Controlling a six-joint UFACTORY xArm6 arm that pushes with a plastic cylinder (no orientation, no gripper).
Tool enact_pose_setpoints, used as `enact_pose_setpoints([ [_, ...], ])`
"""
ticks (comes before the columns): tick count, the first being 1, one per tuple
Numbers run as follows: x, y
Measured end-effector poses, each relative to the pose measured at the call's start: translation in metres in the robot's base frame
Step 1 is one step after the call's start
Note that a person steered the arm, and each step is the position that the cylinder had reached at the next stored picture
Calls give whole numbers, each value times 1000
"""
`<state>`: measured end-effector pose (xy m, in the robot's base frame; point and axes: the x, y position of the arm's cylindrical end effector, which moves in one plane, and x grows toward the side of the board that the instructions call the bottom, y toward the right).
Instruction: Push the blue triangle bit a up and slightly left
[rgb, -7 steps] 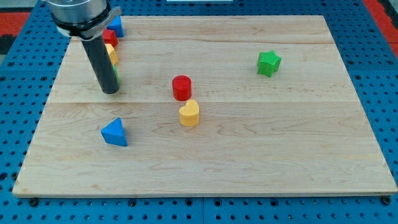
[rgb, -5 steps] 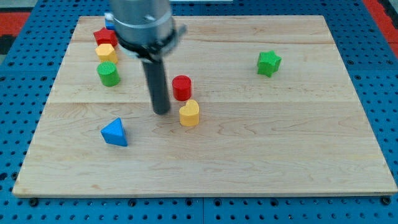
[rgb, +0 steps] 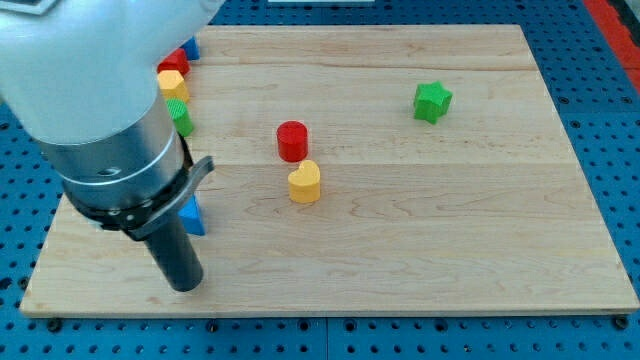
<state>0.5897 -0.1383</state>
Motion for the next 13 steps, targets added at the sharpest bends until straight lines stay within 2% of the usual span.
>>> enact_pose_setpoints([
  [1, 0, -5],
  [3, -34, -32],
  [5, -26, -19],
  [6, -31, 47],
  [7, -78, -11],
  [8, -91, -41],
  [9, -76, -25],
  [10, -46, -43],
  [12, -114, -39],
  [13, -87, -36],
])
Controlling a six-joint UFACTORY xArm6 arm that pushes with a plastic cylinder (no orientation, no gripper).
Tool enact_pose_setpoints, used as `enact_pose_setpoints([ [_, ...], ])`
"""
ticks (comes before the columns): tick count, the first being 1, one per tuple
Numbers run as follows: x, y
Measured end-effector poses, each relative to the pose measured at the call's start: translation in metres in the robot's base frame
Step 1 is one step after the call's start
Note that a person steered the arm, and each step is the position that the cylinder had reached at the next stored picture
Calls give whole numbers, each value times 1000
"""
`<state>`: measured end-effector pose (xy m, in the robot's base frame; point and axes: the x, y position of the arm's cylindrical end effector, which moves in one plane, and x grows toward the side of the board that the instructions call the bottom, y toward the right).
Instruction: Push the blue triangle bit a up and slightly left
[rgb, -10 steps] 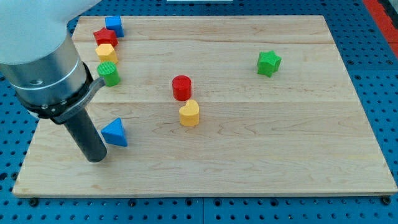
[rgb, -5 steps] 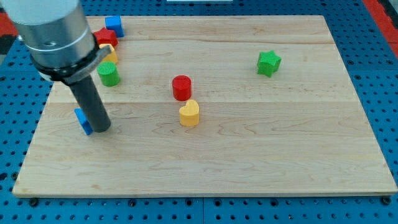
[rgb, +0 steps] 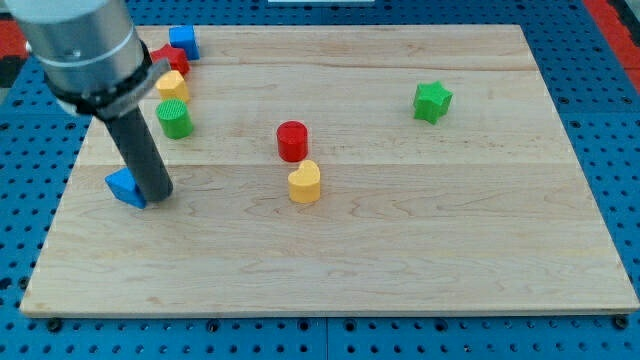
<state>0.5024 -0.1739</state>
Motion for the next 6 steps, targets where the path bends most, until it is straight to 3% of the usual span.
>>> enact_pose_setpoints([
  [1, 29, -30],
  [2, 9, -76],
  [3, -40, -51],
  [4, -57, -50],
  [5, -19, -76],
  [6, 9, -7],
])
